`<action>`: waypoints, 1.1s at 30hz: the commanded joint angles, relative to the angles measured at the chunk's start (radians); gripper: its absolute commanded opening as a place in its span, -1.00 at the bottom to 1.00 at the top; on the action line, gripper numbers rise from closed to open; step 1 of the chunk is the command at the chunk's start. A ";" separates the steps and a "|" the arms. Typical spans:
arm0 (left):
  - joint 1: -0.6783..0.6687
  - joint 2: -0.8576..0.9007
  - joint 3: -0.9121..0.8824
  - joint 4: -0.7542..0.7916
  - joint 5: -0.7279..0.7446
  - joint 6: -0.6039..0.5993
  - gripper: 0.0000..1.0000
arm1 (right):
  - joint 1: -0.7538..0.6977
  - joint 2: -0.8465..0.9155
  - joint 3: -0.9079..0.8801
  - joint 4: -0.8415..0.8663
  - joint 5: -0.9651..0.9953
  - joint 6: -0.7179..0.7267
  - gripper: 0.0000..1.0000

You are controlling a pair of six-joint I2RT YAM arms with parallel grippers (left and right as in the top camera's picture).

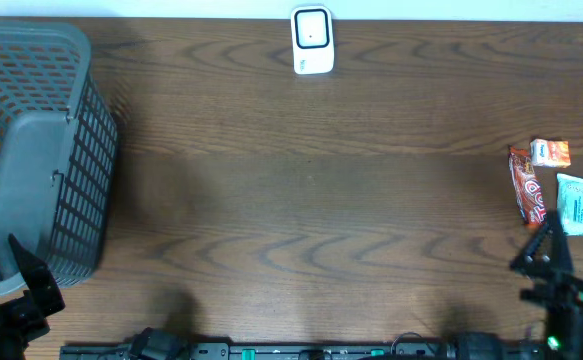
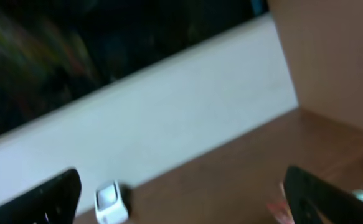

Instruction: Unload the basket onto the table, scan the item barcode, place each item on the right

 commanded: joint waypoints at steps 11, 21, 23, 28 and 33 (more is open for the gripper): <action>0.003 0.001 0.003 -0.002 -0.006 -0.012 0.96 | 0.006 -0.168 -0.477 0.522 -0.105 -0.009 0.99; 0.003 0.001 0.003 -0.002 -0.006 -0.012 0.96 | 0.007 -0.170 -0.601 0.669 -0.121 -0.086 0.99; 0.003 0.001 0.003 -0.002 -0.006 -0.012 0.96 | 0.007 -0.170 -0.628 0.681 -0.124 -0.088 0.98; 0.003 0.001 0.003 -0.002 -0.006 -0.012 0.96 | 0.009 -0.170 -0.703 0.706 -0.126 -0.102 0.99; 0.003 0.001 0.003 -0.002 -0.006 -0.012 0.96 | 0.009 -0.170 -0.772 0.726 -0.127 -0.133 0.98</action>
